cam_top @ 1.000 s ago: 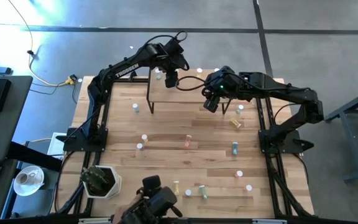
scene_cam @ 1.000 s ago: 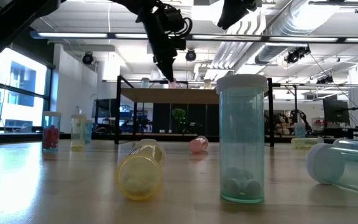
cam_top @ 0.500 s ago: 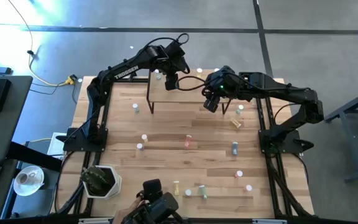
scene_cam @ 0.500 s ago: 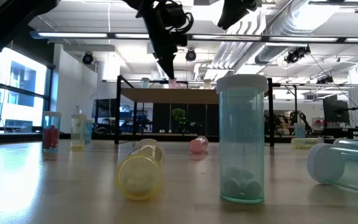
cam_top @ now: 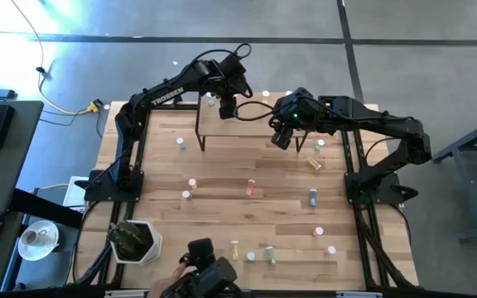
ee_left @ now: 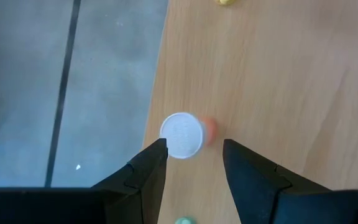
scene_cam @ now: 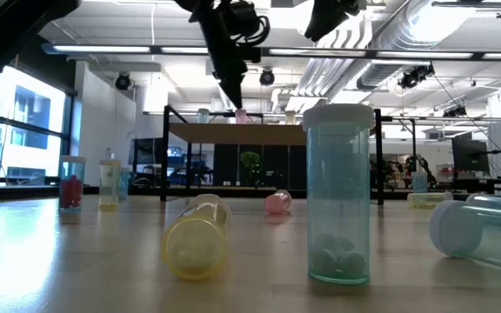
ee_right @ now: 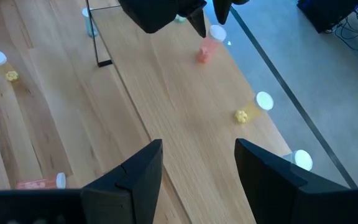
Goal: Pick and place medicine bottles onto shelf by color
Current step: Put the green pill bottle on the shelf
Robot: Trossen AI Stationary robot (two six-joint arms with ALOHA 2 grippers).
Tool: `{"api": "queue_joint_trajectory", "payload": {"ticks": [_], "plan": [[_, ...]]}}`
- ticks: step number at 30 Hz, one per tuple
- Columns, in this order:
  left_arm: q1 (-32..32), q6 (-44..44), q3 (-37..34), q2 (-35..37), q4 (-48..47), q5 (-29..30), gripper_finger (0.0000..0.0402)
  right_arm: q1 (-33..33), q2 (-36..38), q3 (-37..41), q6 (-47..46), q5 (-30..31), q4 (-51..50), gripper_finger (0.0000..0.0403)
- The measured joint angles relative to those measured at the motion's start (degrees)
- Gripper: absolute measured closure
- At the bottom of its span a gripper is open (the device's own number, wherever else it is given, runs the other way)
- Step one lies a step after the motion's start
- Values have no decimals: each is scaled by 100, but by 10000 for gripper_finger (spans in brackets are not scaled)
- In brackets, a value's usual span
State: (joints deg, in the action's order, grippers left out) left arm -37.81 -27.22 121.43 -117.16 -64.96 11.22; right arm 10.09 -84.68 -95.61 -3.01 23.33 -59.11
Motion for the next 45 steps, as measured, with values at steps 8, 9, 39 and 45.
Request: {"api": "queue_joint_trajectory", "payload": {"ticks": [8,9,39,45], "plan": [[4,71,2,330,-360,-218,252,0,0,0,159,-28,-310,210],[1,124,2,395,-400,-379,252,2,0,0,179,-31,-371,210],[940,1061,-2395,773,709,-2970,252,-1170,1322,3757,-861,-1258,1293,210],[1335,1475,-3497,1317,1913,-2944,252,-1468,1320,4363,-953,-1659,1991,210]]}}
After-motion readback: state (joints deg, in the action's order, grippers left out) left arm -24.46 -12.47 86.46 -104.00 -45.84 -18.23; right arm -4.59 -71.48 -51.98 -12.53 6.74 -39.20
